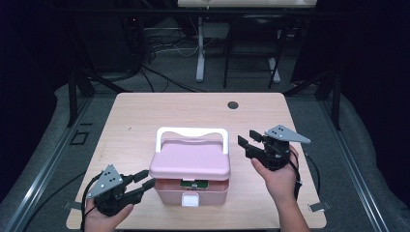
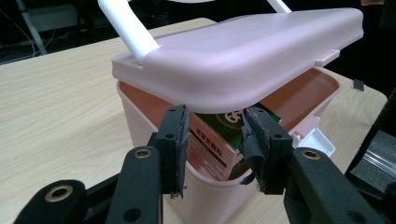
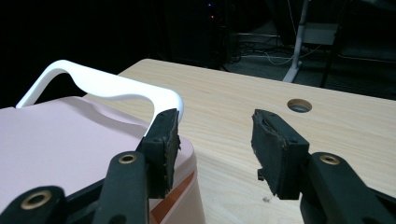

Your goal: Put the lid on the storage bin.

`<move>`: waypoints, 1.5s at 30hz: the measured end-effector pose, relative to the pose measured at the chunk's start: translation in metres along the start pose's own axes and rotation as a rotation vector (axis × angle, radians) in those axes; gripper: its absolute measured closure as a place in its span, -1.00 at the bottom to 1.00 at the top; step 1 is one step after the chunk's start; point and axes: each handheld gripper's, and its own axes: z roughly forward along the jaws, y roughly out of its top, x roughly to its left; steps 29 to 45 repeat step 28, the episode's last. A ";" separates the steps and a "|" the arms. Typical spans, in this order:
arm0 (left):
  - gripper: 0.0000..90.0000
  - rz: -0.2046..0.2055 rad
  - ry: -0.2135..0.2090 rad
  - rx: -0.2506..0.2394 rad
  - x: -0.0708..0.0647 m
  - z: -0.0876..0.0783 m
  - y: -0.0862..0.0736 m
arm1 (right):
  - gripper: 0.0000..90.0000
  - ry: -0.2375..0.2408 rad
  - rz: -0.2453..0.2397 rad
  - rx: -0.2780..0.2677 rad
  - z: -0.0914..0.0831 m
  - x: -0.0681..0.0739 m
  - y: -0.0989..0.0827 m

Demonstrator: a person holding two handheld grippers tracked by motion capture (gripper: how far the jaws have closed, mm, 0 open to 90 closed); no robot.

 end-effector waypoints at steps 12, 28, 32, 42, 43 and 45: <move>0.39 -0.011 -0.011 0.034 -0.001 0.000 -0.010 | 0.12 -0.001 -0.001 0.006 0.001 0.001 0.000; 0.39 -0.057 -0.002 0.047 0.004 -0.004 -0.023 | 0.11 0.000 -0.001 0.005 0.001 0.002 -0.001; 0.39 -0.057 -0.002 0.047 0.004 -0.004 -0.023 | 0.11 0.000 -0.001 0.005 0.001 0.002 -0.001; 0.39 -0.057 -0.002 0.047 0.004 -0.004 -0.023 | 0.11 0.000 -0.001 0.005 0.001 0.002 -0.001; 0.39 -0.057 -0.002 0.047 0.004 -0.004 -0.023 | 0.11 0.000 -0.001 0.005 0.001 0.002 -0.001; 0.39 -0.057 -0.002 0.047 0.004 -0.004 -0.023 | 0.11 0.000 -0.001 0.005 0.001 0.002 -0.001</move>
